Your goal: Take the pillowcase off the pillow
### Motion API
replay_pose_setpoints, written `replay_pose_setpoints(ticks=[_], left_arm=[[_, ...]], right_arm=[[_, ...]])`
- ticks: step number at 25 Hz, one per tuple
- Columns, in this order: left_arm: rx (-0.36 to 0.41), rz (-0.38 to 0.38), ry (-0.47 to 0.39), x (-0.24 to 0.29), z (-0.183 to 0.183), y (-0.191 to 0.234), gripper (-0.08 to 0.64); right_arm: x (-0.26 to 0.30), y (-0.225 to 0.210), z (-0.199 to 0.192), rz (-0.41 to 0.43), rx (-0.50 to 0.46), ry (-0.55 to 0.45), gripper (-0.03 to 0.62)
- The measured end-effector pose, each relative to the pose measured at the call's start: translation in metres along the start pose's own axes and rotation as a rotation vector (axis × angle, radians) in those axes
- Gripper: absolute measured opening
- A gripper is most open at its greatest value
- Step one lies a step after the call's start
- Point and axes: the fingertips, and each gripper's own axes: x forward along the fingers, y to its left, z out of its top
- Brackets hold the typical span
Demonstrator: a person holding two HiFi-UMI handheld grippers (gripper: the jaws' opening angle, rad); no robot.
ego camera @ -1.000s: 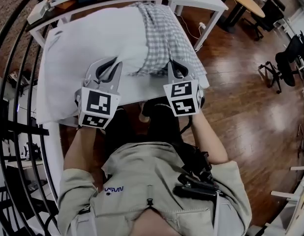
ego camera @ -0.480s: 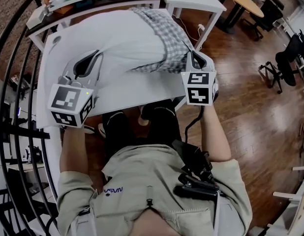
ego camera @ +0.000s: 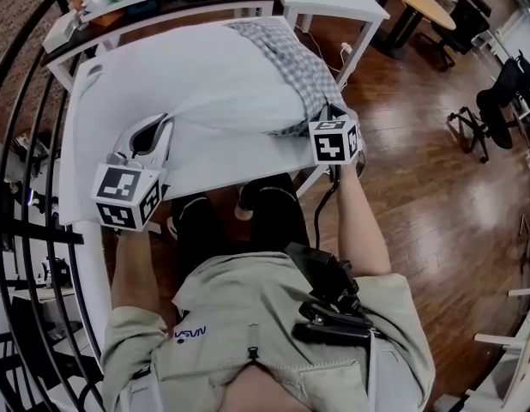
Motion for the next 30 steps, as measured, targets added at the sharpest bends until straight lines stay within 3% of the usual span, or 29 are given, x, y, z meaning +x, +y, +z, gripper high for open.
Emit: replay_pose_setpoints(ticks=[5,8,10,12,14,18,23,26,30], left_arm=[[0.068,-0.028,0.015,0.002,-0.004,-0.018,0.018],[0.122,-0.088,-0.015,-0.005,0.011,-0.043,0.135],[0.13,-0.114,-0.099,-0.017,0.041,-0.06,0.226],[0.118,-0.13,-0.179,-0.026,0.07,-0.069,0.241],[0.111,-0.124,-0.195,-0.023,0.089,-0.069,0.241],[0.189,-0.054,-0.144,0.018,0.111,-0.039,0.241],[0.267,-0.061,-0.044,0.082,0.124,-0.009,0.241],[0.251,-0.055,0.052,0.122,0.122,0.017,0.246],[0.153,-0.097,0.241,0.167,0.088,0.037,0.284]], right_arm=[[0.007,0.004,-0.004,0.056,0.02,0.009,0.008],[-0.009,-0.003,0.0,0.113,0.077,-0.024,0.048],[-0.032,-0.02,0.016,0.131,0.134,-0.094,0.1],[-0.058,-0.037,0.047,0.139,0.19,-0.204,0.101],[-0.075,-0.043,0.083,0.17,0.201,-0.299,0.101],[-0.073,-0.029,0.144,0.273,0.125,-0.377,0.121],[-0.039,-0.007,0.201,0.374,0.076,-0.382,0.123],[-0.014,0.011,0.235,0.447,0.074,-0.355,0.123],[0.019,0.037,0.266,0.487,0.02,-0.291,0.123]])
